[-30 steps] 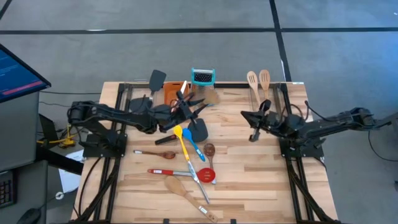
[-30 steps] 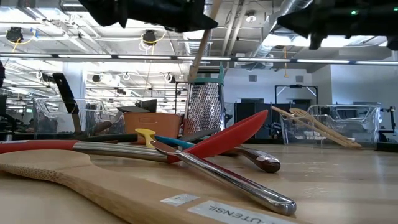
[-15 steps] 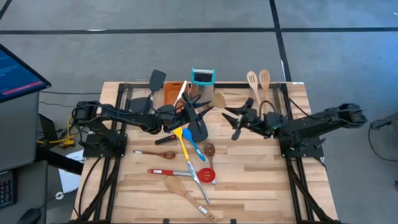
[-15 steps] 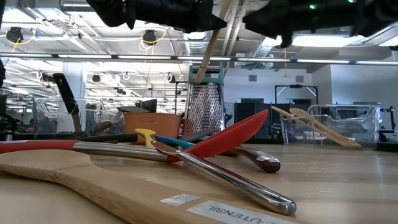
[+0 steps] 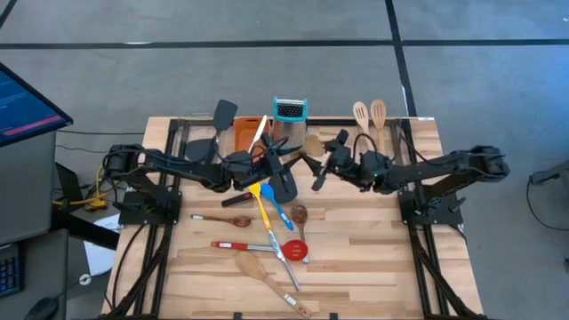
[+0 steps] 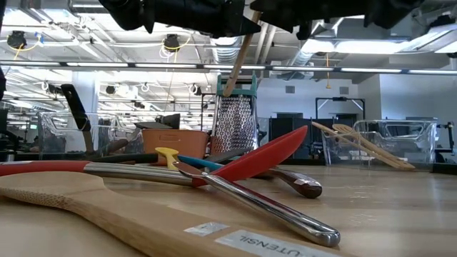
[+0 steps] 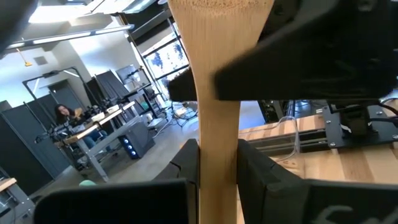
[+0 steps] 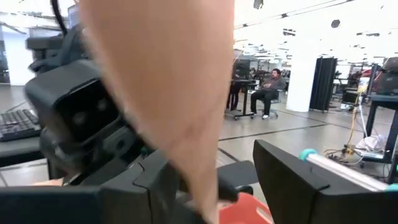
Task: Pick & Place Kitchen Items
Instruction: Put the brown wooden spoon into the right transparent bin
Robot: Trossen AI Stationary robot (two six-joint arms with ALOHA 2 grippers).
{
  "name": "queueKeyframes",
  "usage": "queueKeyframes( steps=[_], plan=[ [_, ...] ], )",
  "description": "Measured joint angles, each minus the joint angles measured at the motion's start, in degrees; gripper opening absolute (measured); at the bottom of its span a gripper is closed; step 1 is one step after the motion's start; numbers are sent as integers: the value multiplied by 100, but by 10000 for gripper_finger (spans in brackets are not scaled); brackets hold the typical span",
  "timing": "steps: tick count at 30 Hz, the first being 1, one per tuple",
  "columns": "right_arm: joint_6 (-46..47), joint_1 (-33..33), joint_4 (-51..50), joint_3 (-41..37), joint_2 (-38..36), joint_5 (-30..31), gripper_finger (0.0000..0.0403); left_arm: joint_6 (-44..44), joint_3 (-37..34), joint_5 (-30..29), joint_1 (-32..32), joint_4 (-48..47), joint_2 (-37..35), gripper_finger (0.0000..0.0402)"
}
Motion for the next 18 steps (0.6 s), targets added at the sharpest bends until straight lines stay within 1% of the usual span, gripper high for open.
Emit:
queueKeyframes(
  steps=[2,4,12,13,18],
  plan=[
    [0,-34,6,55,32,-2,183,-12,0,-4,0,12,-1,36],
    [0,-36,-11,79,75,-6,161,-4,-1,-9,2,-7,-4,37],
    [0,-27,-7,75,74,15,22,0,-4,-67,37,18,-7,40],
    [-17,-27,-17,75,74,26,16,-5,-5,-57,37,9,-7,41],
    [-48,-25,0,75,74,24,21,-7,-7,-48,31,10,-7,40]
  ],
)
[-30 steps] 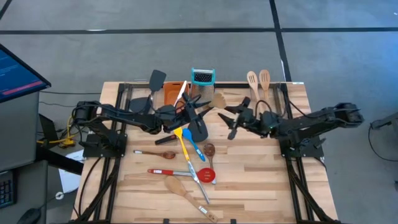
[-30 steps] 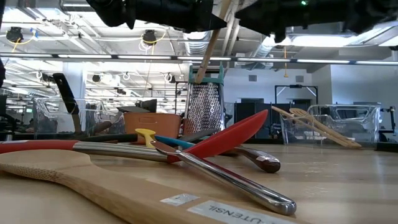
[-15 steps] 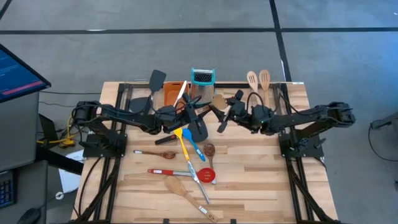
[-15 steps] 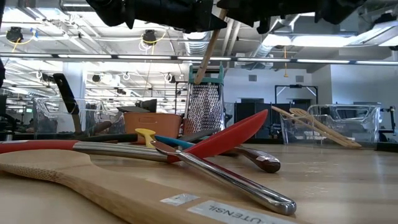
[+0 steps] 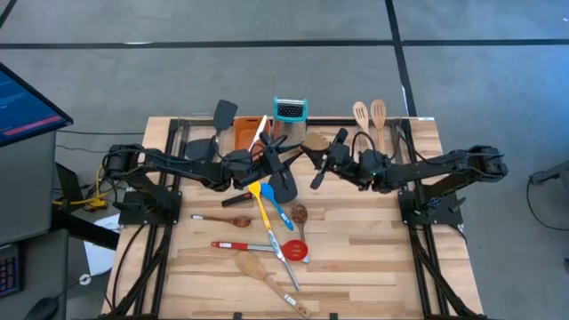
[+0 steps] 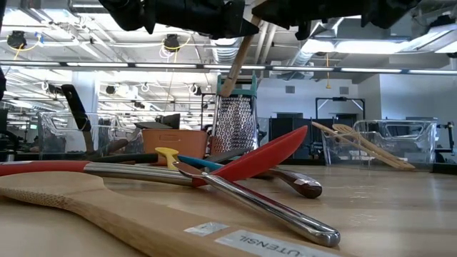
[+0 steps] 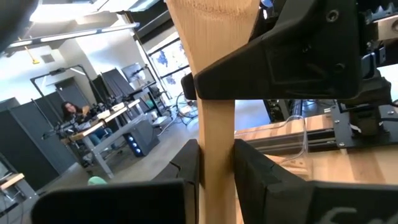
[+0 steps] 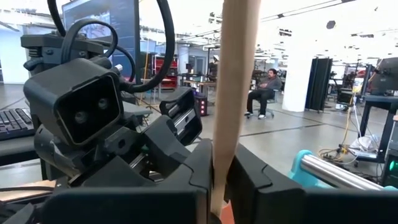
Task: Pick & Place Kitchen Items
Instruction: Put the brown wooden spoon into the right transparent bin
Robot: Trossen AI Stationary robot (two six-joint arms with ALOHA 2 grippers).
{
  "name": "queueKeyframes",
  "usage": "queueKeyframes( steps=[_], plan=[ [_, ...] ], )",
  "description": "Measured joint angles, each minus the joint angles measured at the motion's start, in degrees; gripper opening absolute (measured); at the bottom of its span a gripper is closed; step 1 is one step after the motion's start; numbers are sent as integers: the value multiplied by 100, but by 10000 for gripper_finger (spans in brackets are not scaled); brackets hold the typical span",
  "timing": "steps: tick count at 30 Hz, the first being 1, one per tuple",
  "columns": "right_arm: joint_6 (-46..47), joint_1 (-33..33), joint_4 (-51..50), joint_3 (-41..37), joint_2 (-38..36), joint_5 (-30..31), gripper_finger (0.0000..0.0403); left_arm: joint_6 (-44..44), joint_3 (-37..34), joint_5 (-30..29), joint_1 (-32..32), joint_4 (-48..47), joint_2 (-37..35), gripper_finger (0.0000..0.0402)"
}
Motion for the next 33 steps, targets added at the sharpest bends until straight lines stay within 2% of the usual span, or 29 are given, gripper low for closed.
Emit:
queueKeyframes(
  steps=[5,15,21,27,33],
  plan=[
    [-39,2,1,0,-2,-12,15,2,0,10,-2,1,0,53],
    [-42,39,8,0,-11,-48,15,-280,0,57,-9,19,-36,107],
    [-42,37,-132,0,-217,-41,15,-277,-82,44,-64,-43,-448,126],
    [-100,37,-1359,-2,-1005,432,15,-314,-669,48,-87,-308,-1359,122],
    [404,-247,-3178,-2,-2073,453,15,-667,-1539,27,-87,-323,-2379,106]
  ],
)
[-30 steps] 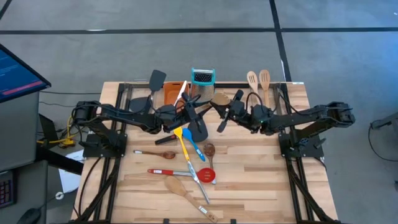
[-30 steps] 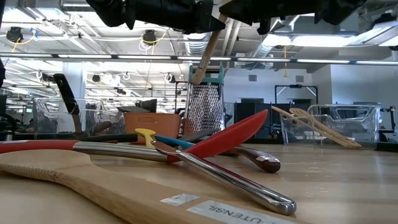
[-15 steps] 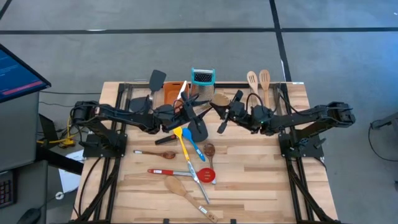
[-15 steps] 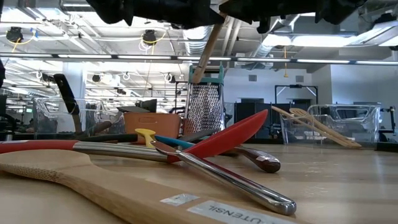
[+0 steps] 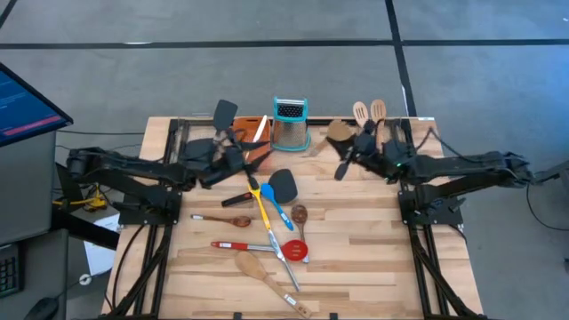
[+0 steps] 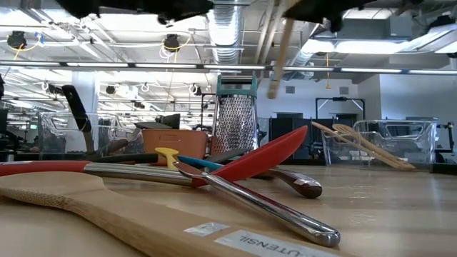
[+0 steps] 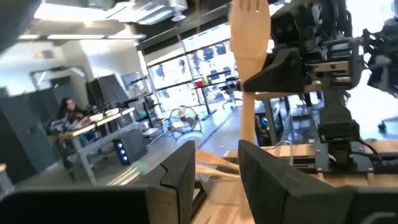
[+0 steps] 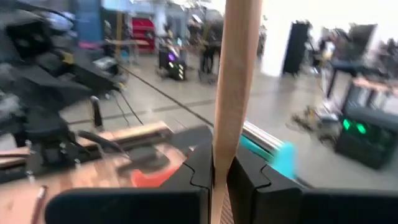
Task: Pick & Place Kitchen Items
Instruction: Put the brown wooden spoon into the right transparent bin
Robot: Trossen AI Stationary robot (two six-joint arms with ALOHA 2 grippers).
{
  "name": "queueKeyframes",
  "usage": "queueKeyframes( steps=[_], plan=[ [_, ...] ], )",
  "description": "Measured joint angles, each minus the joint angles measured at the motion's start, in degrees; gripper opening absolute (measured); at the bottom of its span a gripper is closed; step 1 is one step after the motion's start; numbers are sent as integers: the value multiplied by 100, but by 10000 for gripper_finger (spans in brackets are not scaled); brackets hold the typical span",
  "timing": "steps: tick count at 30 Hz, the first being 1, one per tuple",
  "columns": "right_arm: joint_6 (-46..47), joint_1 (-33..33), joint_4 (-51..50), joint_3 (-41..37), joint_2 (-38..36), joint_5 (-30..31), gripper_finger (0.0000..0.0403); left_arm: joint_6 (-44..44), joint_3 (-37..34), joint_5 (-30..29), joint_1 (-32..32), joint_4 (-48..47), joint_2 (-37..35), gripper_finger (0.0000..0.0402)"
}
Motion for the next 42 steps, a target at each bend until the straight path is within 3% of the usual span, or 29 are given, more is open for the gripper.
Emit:
queueKeyframes(
  steps=[8,16,29,33,42],
  plan=[
    [774,-685,-1904,-13,-1451,17,15,-273,-833,4,-7,9,-1076,85],
    [1686,-1456,-3781,-24,-2360,232,15,-277,-1068,13,-116,0,-1379,69],
    [3055,-2848,-6016,-26,-2842,125,15,-275,-1072,4,-129,21,-1361,58],
    [3157,-3281,-6059,-93,-2803,-322,15,-274,-1071,4,-129,17,-1361,58],
    [3120,-4195,-5030,-882,-2798,-1360,15,-275,-1070,2,-129,13,-1361,58]
  ],
)
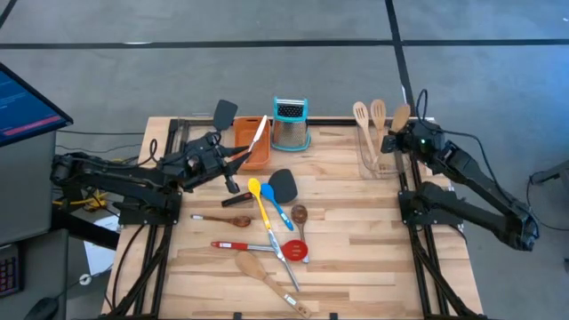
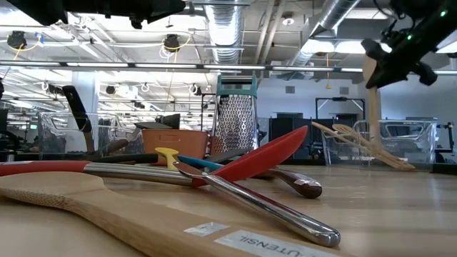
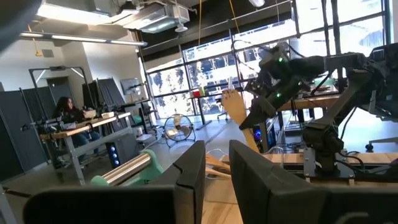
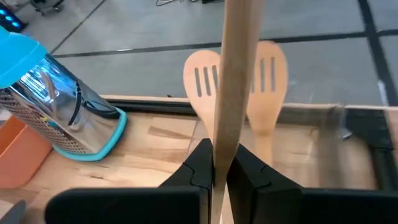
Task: Pick & Place Kitchen Items
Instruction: Put the brown wooden spoon into the right transparent bin
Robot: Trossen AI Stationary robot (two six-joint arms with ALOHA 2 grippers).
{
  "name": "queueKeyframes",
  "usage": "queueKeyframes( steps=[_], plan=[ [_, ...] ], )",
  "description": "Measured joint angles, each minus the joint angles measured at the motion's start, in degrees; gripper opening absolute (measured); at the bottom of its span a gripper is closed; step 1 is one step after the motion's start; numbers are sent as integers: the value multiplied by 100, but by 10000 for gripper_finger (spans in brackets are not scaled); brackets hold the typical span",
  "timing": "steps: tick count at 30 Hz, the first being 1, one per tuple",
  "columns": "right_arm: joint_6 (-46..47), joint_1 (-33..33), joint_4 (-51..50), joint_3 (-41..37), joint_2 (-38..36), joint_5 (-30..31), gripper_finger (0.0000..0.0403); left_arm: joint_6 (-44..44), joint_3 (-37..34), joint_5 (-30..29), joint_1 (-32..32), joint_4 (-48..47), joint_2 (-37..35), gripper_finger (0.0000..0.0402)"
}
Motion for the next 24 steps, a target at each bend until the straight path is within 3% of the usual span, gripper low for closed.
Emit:
queueKeyframes(
  steps=[11,16,24],
  plan=[
    [128,-1020,555,-617,359,-970,15,2,0,-2,0,0,0,58],
    [218,-1340,715,-613,741,-1094,18,2,0,-2,0,-1,0,58],
    [151,-1730,1220,-637,1190,-1083,106,2,0,-2,0,-5,0,58]
  ],
)
